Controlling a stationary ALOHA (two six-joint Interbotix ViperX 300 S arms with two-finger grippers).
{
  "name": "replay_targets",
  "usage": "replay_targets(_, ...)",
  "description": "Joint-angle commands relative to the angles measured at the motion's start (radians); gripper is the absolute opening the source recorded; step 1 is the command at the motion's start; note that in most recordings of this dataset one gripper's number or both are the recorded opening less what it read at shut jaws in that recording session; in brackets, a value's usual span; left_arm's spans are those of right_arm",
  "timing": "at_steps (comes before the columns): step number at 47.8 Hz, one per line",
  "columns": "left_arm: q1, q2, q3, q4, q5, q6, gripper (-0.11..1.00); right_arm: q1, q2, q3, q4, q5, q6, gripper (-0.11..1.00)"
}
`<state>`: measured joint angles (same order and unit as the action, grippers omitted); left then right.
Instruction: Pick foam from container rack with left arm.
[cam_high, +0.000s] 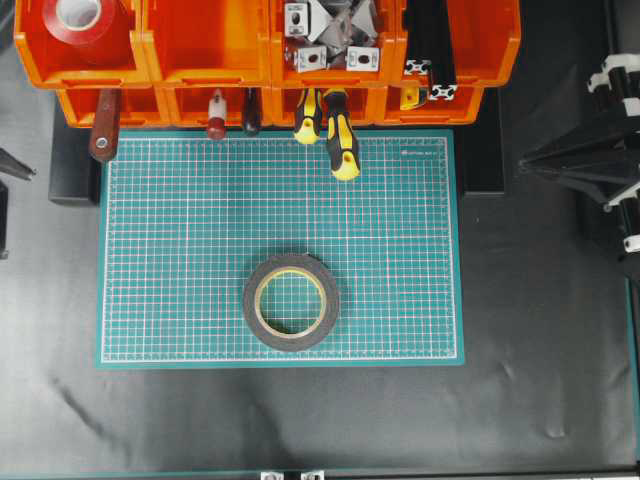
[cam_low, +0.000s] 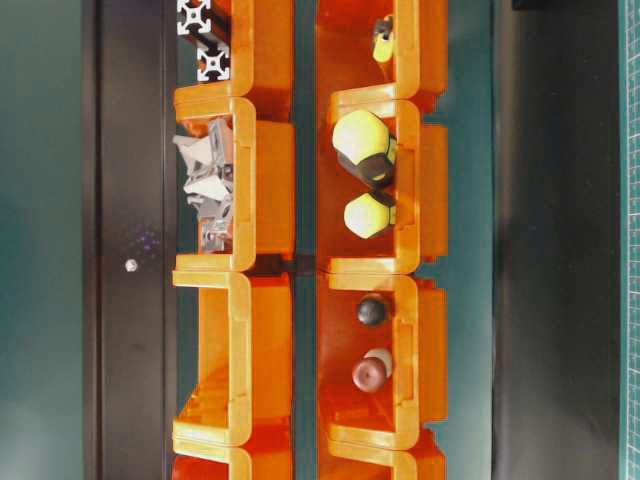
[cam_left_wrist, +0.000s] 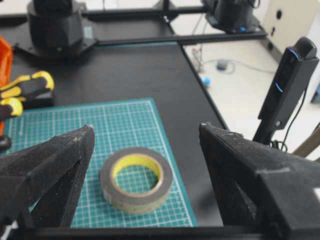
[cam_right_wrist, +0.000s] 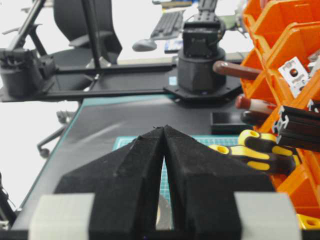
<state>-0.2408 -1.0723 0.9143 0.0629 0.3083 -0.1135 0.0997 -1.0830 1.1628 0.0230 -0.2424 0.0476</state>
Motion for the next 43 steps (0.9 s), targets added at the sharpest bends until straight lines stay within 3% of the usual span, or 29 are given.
replay_targets(1,-0.002,-0.005,0.002,0.005,-0.025,-0.002,0.8,0.014,0.006,-0.012,0.003,-0.003,-0.002,-0.01)
replay_targets(43,0.002,-0.046,0.052,0.005,-0.064,-0.003,0.8,0.025,0.002,-0.011,0.003,-0.002,-0.003,-0.01)
